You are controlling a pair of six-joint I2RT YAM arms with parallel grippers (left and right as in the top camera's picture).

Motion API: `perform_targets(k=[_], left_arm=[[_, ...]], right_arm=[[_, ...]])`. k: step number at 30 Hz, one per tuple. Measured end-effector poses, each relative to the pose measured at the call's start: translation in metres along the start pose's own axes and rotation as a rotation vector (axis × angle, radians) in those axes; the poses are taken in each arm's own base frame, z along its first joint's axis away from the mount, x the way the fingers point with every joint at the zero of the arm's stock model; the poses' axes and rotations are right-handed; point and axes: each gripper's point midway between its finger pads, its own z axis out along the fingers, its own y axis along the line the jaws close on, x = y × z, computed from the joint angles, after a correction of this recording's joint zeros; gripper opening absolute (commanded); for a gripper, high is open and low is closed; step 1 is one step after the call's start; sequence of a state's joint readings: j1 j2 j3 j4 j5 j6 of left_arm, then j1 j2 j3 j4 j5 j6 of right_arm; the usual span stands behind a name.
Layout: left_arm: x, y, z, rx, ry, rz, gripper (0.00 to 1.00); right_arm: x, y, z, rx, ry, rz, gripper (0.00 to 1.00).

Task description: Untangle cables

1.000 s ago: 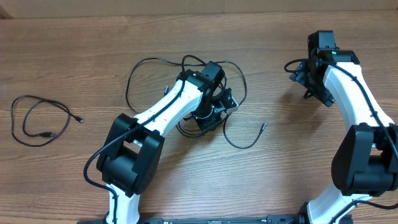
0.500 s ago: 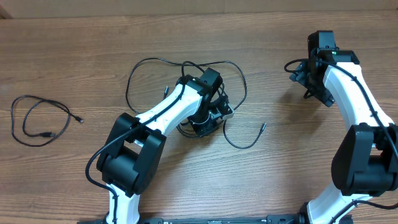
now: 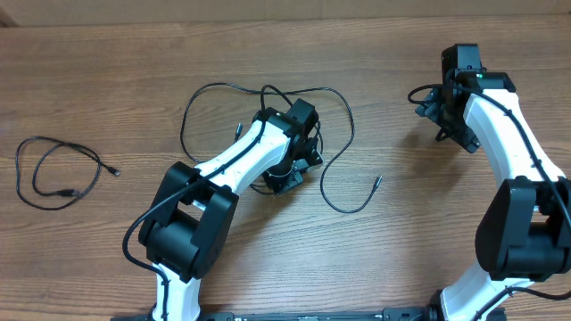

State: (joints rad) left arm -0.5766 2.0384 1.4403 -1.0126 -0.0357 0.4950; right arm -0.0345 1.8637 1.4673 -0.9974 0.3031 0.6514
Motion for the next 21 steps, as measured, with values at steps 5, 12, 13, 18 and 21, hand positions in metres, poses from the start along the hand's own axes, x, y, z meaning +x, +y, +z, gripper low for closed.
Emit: perform_targets(k=[5,12,13,18,21], left_arm=[[0.003,0.003,0.000,-0.016,0.014,-0.002,0.37],[0.005,-0.007,-0.003,0.013,0.031,0.011,0.49],[0.002,-0.008,-0.007,0.021,0.022,0.013,0.50],[-0.025,-0.020,-0.026,0.103,-0.086,0.017,0.66],[-0.040,-0.025,-0.032,0.146,-0.154,0.017,0.66]], right_arm=[[0.000,0.000,0.000,0.000,0.000,0.000,1.00],[0.000,0.000,0.000,0.000,0.000,0.000,1.00],[0.000,0.000,0.000,0.000,0.000,0.000,1.00],[0.000,0.000,0.000,0.000,0.000,0.000,1.00],[0.000,0.000,0.000,0.000,0.000,0.000,1.00]])
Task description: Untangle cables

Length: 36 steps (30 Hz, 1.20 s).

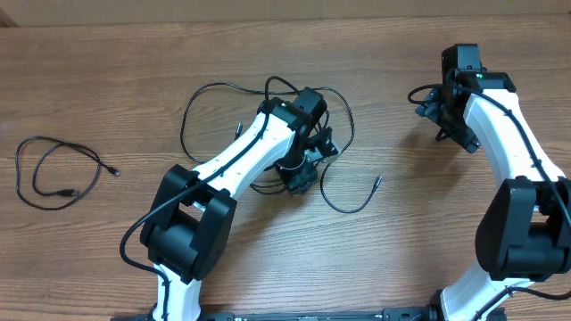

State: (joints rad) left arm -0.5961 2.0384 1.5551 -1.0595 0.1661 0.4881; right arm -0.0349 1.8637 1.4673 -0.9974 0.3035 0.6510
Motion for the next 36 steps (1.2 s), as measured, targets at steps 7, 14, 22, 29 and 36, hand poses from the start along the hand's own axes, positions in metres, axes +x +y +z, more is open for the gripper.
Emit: perform_targets(k=[7,14,22,29,36], left_arm=[[-0.017,0.003,-0.001,-0.003,-0.074,-0.084,0.37],[-0.023,0.006,-0.001,-0.009,-0.098,-0.179,0.08],[-0.016,0.007,0.007,-0.014,-0.080,-0.220,0.38],[-0.009,0.016,0.009,-0.082,-0.049,-0.222,0.36],[-0.010,0.015,0.010,-0.103,-0.042,-0.219,0.23]], right_arm=[[0.000,0.000,0.000,0.000,0.000,0.000,1.00],[0.000,0.000,0.000,-0.001,0.000,0.000,1.00],[0.000,0.000,0.000,0.000,0.001,0.000,1.00],[0.000,0.000,0.000,0.000,0.000,0.000,1.00],[0.000,0.000,0.000,0.000,0.000,0.000,1.00]])
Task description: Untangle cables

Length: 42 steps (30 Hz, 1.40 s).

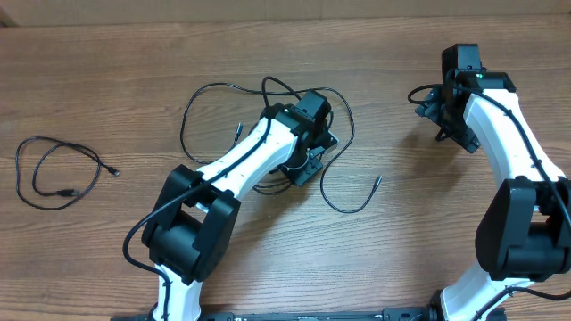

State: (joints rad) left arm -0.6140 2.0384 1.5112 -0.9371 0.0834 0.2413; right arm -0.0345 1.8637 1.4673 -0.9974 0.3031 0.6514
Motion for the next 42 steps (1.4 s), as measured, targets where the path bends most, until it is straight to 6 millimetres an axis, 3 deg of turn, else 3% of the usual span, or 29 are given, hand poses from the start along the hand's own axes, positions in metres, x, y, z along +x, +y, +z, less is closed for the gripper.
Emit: perform_targets(k=[8,12,14,17,19,22,30,34,38,42], left_arm=[[-0.003,0.000,0.015,-0.014,-0.038,-0.042,0.33],[0.006,0.000,0.025,-0.014,-0.023,-0.060,0.33],[0.009,-0.001,0.028,-0.012,-0.015,-0.068,0.26],[0.008,0.000,0.028,-0.018,-0.020,-0.077,0.04],[0.009,0.004,0.028,-0.040,-0.017,-0.077,0.04],[0.012,0.012,0.028,-0.090,-0.004,-0.078,0.20],[0.022,0.021,0.027,-0.146,0.042,-0.079,0.34],[0.017,0.022,0.027,-0.150,0.018,-0.079,0.34],[0.004,0.023,0.027,-0.145,-0.038,-0.080,0.20],[0.000,0.020,0.027,-0.126,-0.055,-0.122,0.19]], right_arm=[[0.000,0.000,0.000,0.000,0.001,0.000,1.00],[0.000,0.000,0.000,0.000,0.000,0.000,1.00],[0.000,0.000,0.000,0.000,0.000,0.000,1.00],[0.000,0.000,0.000,0.000,0.000,0.000,1.00],[0.000,0.000,0.000,0.000,0.000,0.001,1.00],[0.000,0.000,0.000,0.000,0.000,0.000,1.00],[0.000,0.000,0.000,0.000,0.000,0.000,1.00],[0.000,0.000,0.000,0.000,0.000,0.000,1.00],[0.000,0.000,0.000,0.000,0.000,0.000,1.00],[0.000,0.000,0.000,0.000,0.000,0.000,1.00]])
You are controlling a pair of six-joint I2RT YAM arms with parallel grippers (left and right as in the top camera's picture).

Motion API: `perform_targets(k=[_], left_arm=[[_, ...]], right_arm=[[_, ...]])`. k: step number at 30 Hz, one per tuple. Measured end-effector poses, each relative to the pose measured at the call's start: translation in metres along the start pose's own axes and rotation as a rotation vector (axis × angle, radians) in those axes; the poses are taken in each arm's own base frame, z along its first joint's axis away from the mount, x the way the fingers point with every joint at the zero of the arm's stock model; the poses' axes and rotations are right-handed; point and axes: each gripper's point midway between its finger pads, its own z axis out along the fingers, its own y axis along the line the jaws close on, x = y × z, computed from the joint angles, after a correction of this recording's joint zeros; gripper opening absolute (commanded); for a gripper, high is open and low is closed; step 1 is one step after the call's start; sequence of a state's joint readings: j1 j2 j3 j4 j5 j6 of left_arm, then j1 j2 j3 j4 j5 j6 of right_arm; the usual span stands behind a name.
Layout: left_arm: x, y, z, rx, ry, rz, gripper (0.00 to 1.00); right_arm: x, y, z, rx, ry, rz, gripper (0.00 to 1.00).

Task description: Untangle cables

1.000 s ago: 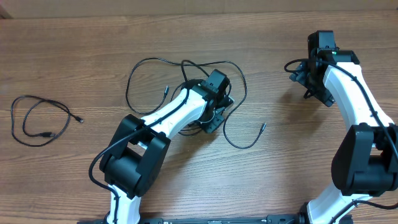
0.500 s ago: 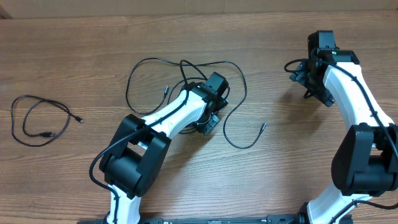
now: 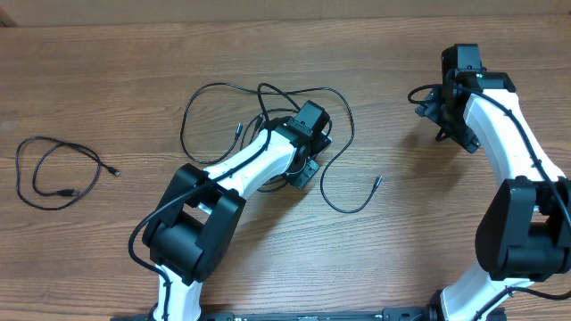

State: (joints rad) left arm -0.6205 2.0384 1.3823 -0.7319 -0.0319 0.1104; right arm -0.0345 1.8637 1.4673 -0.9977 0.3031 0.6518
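A tangle of thin black cable (image 3: pixel 201 96) lies in loops at the table's centre, with one plug end (image 3: pixel 377 181) trailing to the right. My left gripper (image 3: pixel 302 169) is low over the tangle's right part, its fingers close together on a strand. They are largely hidden under the wrist. A second black cable (image 3: pixel 55 169) lies apart in a loose coil at the far left. My right gripper (image 3: pixel 435 118) hangs at the right back, away from every cable, and its jaws cannot be made out.
The wooden table (image 3: pixel 428 241) carries nothing else. The left arm's white links (image 3: pixel 236 169) stretch from the front edge to the tangle and cover part of it. The right arm (image 3: pixel 504 134) stands along the right side.
My left gripper has shifted slightly to the left and back. The strand that lay in front of it is now under the arm. The right arm has not moved.
My left gripper was first on the tangle's middle. Then it stood further right, with the top loop raised and a strand drawn out in front. It then crept back and left, the loops shifting slightly. The left coil and right arm stayed put.
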Motion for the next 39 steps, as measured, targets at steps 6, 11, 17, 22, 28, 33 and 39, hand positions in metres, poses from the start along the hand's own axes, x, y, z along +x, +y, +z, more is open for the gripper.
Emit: perform_targets(k=[6,11,17,22,28,33,39], left_arm=[[0.000,-0.001,0.000,0.006,0.001,-0.086,0.20],[0.003,-0.002,0.000,0.013,0.012,-0.187,0.19],[0.001,-0.002,0.000,0.013,0.005,-0.242,0.24],[0.001,-0.002,0.004,0.013,-0.004,-0.252,0.22],[-0.001,-0.008,0.004,0.049,-0.010,-0.208,0.04],[0.001,-0.016,0.003,0.095,-0.002,-0.162,0.04],[0.019,-0.031,-0.014,0.172,0.119,-0.153,0.04]], right_arm=[[0.000,0.000,0.000,0.000,0.000,0.000,1.00],[0.000,0.000,0.000,0.000,0.000,0.000,1.00],[0.000,0.000,0.000,0.000,0.000,0.000,1.00],[0.000,0.000,0.000,0.000,0.000,0.000,1.00],[0.000,0.000,0.000,0.000,0.000,0.000,1.00],[0.000,0.000,0.000,0.000,0.000,0.000,1.00],[0.000,0.000,0.000,0.000,0.000,0.000,1.00]])
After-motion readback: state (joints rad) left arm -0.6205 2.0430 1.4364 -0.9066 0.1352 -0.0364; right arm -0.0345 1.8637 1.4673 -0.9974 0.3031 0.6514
